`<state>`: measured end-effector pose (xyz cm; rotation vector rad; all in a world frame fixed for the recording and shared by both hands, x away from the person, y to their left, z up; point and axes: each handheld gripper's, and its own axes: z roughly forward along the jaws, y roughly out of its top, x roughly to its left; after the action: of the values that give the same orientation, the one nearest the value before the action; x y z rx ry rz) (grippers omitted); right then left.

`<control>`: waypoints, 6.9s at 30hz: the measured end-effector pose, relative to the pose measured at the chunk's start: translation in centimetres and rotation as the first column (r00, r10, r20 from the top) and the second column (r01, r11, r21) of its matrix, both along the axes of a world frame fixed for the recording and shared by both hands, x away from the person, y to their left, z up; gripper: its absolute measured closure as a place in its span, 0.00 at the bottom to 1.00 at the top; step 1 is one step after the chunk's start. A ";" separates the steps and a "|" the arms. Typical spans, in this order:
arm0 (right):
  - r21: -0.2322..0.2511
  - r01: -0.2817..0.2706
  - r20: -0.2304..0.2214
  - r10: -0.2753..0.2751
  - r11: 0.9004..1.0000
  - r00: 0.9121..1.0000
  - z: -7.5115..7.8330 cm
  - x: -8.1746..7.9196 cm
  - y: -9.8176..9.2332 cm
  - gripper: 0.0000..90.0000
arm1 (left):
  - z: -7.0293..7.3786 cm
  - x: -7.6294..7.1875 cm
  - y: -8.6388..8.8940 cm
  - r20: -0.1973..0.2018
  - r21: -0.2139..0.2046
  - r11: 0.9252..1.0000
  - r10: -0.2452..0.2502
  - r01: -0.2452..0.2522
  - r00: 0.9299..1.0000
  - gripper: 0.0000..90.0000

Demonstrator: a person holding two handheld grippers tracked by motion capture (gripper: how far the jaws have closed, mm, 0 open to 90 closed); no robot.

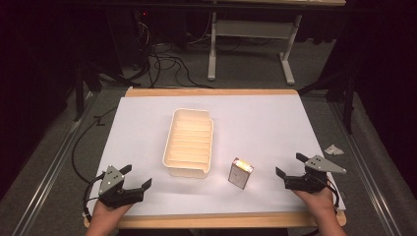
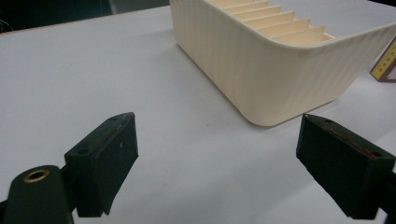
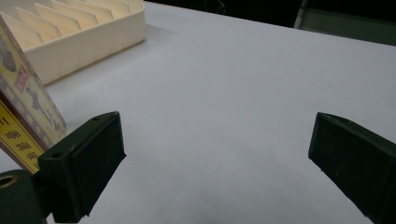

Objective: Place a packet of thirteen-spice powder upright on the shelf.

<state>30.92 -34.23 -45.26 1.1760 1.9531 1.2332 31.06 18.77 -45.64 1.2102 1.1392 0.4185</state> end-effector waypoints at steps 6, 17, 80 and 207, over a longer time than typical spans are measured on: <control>0.002 -0.002 0.008 0.002 1.000 1.000 0.1 -0.1 0.0 0.03 | 0.0 0.0 -0.2 0.001 0.005 1.000 0.000 0.000 1.000 0.15; 0.023 0.008 0.001 -0.008 1.000 1.000 0.0 0.0 -0.6 0.04 | 0.0 -0.1 -0.5 -0.003 0.004 1.000 -0.013 0.013 1.000 0.15; 0.070 -0.229 0.125 0.219 0.971 0.968 3.7 -2.3 5.7 0.12 | 0.0 -0.3 -0.7 -0.003 0.019 0.999 -0.043 0.043 0.999 0.15; 0.072 -0.343 0.082 0.337 0.937 0.938 4.5 2.7 8.3 0.76 | 0.0 -0.6 -0.5 -0.006 0.007 0.999 -0.034 0.034 0.999 0.15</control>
<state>33.59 -25.88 -40.72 0.8417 2.1317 1.5230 30.45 18.30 -45.67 1.2363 1.1214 0.3937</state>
